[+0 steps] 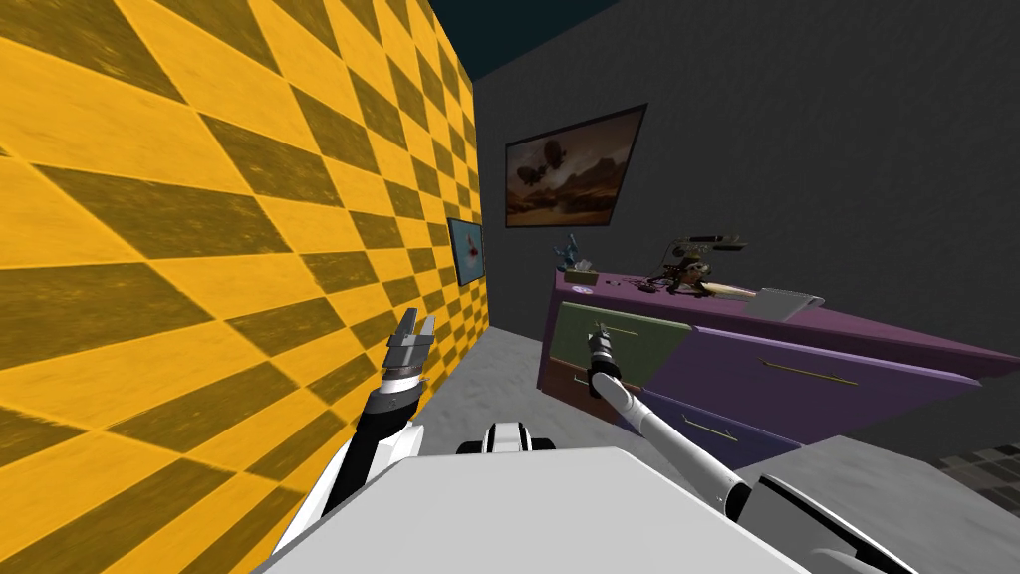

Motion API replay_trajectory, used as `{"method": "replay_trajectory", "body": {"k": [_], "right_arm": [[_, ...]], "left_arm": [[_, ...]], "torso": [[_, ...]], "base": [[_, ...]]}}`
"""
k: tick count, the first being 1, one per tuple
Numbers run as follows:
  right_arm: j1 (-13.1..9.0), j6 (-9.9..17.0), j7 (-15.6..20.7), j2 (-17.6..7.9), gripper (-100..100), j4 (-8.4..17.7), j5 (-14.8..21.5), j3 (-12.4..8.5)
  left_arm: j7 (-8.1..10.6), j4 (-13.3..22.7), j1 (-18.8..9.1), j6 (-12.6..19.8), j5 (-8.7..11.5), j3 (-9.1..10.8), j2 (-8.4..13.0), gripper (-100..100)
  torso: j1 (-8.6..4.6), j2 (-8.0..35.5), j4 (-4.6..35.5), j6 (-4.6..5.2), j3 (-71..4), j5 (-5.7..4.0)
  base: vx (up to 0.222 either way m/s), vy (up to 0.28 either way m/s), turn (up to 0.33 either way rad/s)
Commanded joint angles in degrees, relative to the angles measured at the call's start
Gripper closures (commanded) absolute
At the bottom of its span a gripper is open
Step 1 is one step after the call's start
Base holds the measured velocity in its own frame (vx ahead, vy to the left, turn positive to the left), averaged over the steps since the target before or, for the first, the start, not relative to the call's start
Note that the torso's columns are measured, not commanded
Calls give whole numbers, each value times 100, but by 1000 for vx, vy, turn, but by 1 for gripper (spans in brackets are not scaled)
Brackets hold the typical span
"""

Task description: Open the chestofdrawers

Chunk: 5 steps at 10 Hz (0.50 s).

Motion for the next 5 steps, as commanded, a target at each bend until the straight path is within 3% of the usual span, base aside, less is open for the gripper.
{"method": "replay_trajectory", "body": {"k": [1, 2, 3, 5], "right_arm": [[-7, -24, 12, -9, 100, -3, -11, -10], [280, -308, 297, 278, 100, -271, -296, -296], [389, -413, 470, 401, 100, -271, -455, -446], [389, -735, 832, 401, 100, -271, -755, -677]], "left_arm": [[0, 0, 0, 0, 0, 0, 0, 0], [0, 0, 0, 0, 0, 0, 0, 0], [0, 0, -1, 0, 0, -1, 0, 0], [0, 0, 0, 0, 0, 0, -1, 0]], "torso": [[4, 9, 0, 1, 4, -1], [9, 20, 4, 1, 12, 1], [21, 16, 3, -4, 11, 3], [6, 17, 3, 4, 9, 3]], "base": [[0, 0, 0], [29, 26, 195], [43, 39, 87], [17, 21, -24]]}}
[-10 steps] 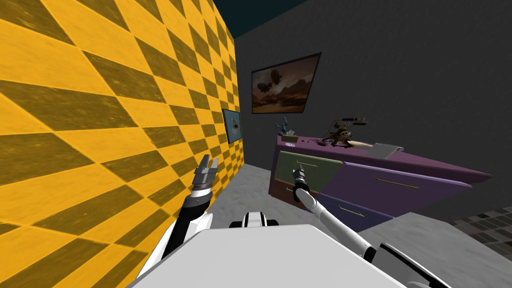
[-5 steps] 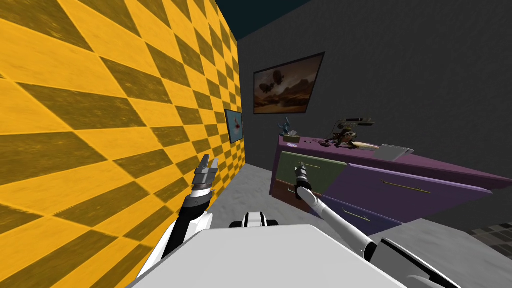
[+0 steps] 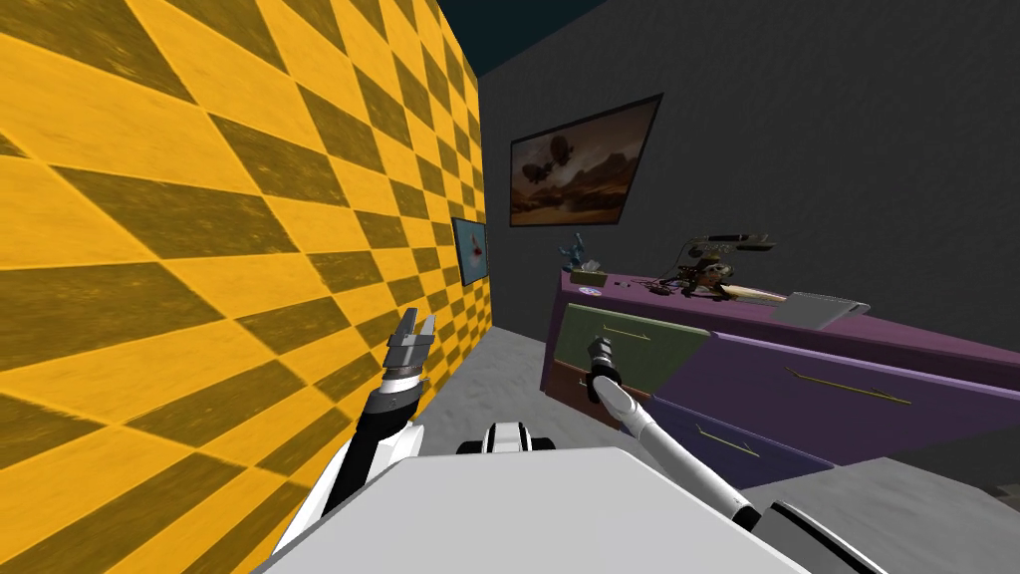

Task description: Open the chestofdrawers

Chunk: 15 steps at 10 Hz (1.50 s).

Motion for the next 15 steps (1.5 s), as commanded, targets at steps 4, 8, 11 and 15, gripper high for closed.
{"method": "replay_trajectory", "body": {"k": [4, 8, 11, 15], "right_arm": [[411, -821, 779, 416, 100, -250, -687, -707], [411, -1101, 1414, 416, 100, -250, -980, -846], [807, -1658, 1834, 825, 100, -518, -1464, -1425], [807, -1865, 2388, 825, 100, -518, -1725, -1514]], "left_arm": [[0, 0, 0, 0, 0, 0, 0, 0], [0, 0, 0, 0, 0, 0, 0, 0], [0, 0, 0, 0, 0, 0, 0, 0], [0, 0, 0, 0, 0, 0, 0, 0]], "torso": [[9, -7, -2, -2, -4, 2], [-4, 2, 1, -3, 3, -3], [9, -12, -4, -1, -7, 2], [-4, 4, 1, -3, 4, -3]], "base": [[21, 17, 66], [2, 3, -5], [34, 28, 85], [1, 1, -4]]}}
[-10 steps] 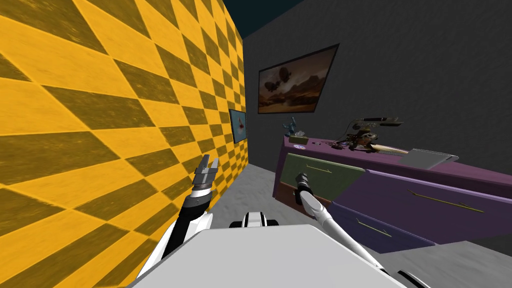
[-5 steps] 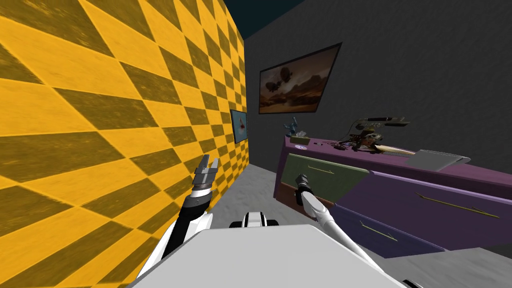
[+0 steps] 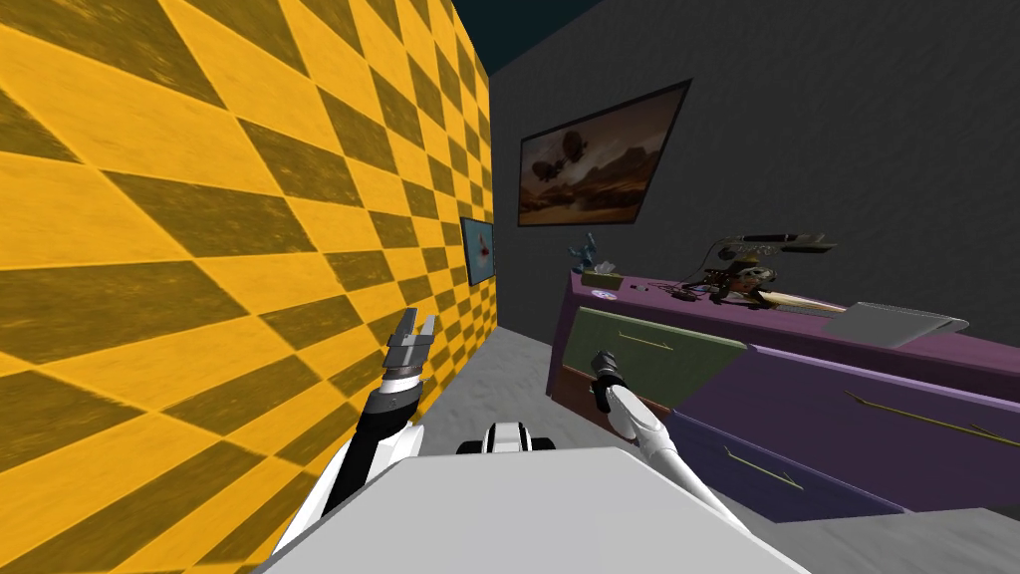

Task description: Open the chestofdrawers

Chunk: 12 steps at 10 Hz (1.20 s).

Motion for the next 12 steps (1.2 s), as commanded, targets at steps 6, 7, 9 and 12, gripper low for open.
{"method": "replay_trajectory", "body": {"k": [6, 7, 9, 12], "right_arm": [[395, -776, 1123, 411, 100, -266, -759, -674], [680, -1058, 1286, 697, 100, -534, -1025, -957], [790, -1310, 1651, 820, 100, -534, -1440, -1247], [790, -1540, 2130, 820, 100, -534, -1505, -1342]], "left_arm": [[0, 0, 0, 0, 0, 0, 0, 0], [0, 0, 0, 0, 0, 0, 0, 0], [0, 0, 1, 0, 0, 0, 0, 0], [0, 0, 0, 0, 0, 0, 0, 0]], "torso": [[-3, 0, 0, 0, 0, -1], [-1, -1, 0, 0, -1, 0], [13, -14, -5, 2, -9, 5], [-3, 2, 1, 0, 1, -1]], "base": [[17, 15, 39], [31, 30, 175], [35, 25, 37], [1, 0, -3]]}}
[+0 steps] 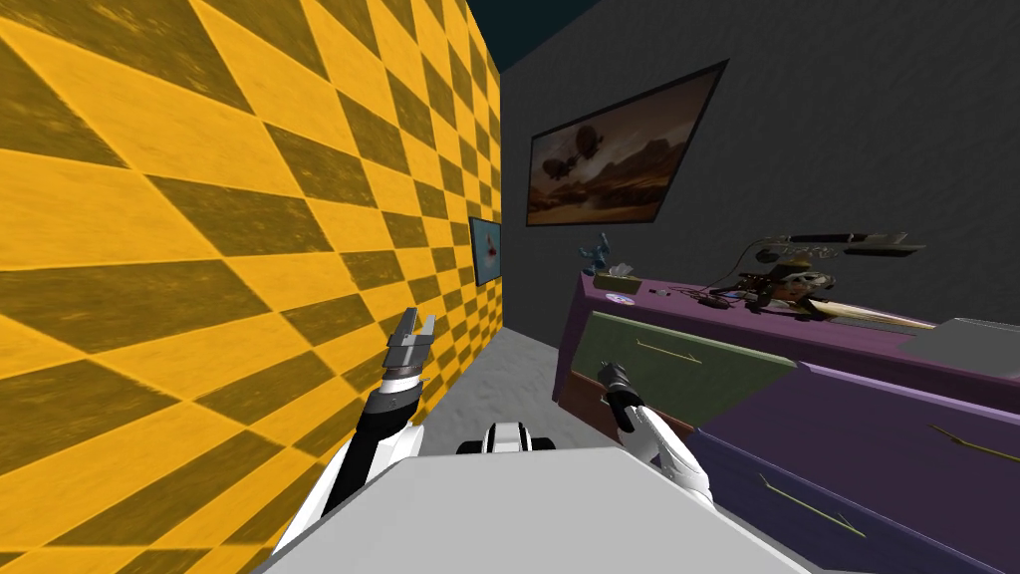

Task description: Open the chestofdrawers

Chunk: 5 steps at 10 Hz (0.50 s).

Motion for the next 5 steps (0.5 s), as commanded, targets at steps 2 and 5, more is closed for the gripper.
{"method": "replay_trajectory", "body": {"k": [2, 5], "right_arm": [[411, -433, 614, 392, 100, -287, -485, -421], [411, -818, 1108, 392, 100, -287, -787, -678]], "left_arm": [[0, 0, 0, 0, 0, -1, 0, 0], [0, 0, 0, 0, 0, 0, 0, 0]], "torso": [[20, -13, -3, -2, -7, 5], [-3, -4, -1, 0, -3, 0]], "base": [[35, 33, 126], [13, 7, -6]]}}
